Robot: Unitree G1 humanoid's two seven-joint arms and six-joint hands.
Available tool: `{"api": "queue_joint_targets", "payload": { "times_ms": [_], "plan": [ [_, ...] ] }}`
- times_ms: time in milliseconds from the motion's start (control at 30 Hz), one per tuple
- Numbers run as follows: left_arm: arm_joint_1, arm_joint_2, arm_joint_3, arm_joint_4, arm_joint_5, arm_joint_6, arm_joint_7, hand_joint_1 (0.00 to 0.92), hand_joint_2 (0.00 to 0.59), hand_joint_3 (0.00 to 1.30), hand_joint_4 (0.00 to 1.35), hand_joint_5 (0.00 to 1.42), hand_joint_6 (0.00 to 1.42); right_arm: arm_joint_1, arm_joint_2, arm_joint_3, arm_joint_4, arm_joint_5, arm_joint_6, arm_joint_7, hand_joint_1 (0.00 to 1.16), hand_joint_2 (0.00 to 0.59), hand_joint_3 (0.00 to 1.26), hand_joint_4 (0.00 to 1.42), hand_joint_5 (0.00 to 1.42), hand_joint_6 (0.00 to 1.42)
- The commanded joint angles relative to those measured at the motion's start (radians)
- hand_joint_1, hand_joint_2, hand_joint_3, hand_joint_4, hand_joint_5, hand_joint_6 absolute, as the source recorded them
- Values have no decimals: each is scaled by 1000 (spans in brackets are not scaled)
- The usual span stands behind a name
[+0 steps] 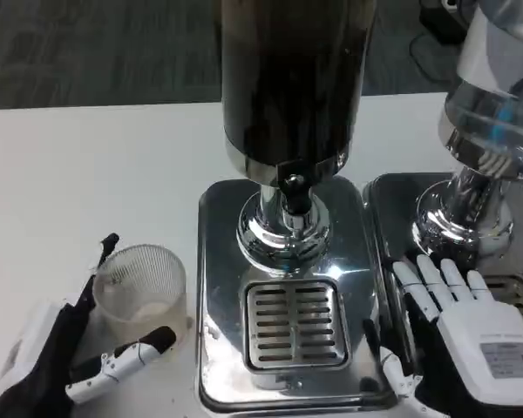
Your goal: Grasp the cup under the faucet to collect the drink, then remove the cup.
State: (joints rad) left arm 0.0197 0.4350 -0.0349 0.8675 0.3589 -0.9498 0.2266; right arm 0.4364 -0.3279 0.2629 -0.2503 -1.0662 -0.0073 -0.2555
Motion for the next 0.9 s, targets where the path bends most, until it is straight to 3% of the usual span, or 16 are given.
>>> {"api": "queue_joint_targets", "payload": {
  "times_ms": [33, 200, 367, 600, 900],
  "plan": [
    [-30, -15, -14, 30, -4, -16, -7, 290, 43, 0, 17, 194, 126, 14, -3, -3, -23, 13, 9, -3, 236, 514, 103, 0, 0, 0],
    [-45, -13, -26, 38, 3, 0, -14, 302, 52, 7, 39, 220, 156, 19, -2, 0, -27, 18, 6, -6, 233, 514, 124, 0, 0, 0],
    [-52, -1, -45, 39, 14, 20, -22, 415, 77, 38, 81, 265, 184, 19, 2, 3, -26, 26, 3, -7, 231, 514, 146, 0, 0, 0],
    [-54, 2, -48, 37, 20, 27, -8, 505, 97, 116, 167, 345, 249, 16, 1, 6, -24, 32, 3, -8, 224, 504, 172, 0, 0, 0],
    [-32, -6, -31, 15, 57, 6, 112, 526, 112, 268, 377, 537, 396, 4, -8, 6, -30, 41, 5, 19, 220, 503, 174, 0, 0, 0]
  ]
}}
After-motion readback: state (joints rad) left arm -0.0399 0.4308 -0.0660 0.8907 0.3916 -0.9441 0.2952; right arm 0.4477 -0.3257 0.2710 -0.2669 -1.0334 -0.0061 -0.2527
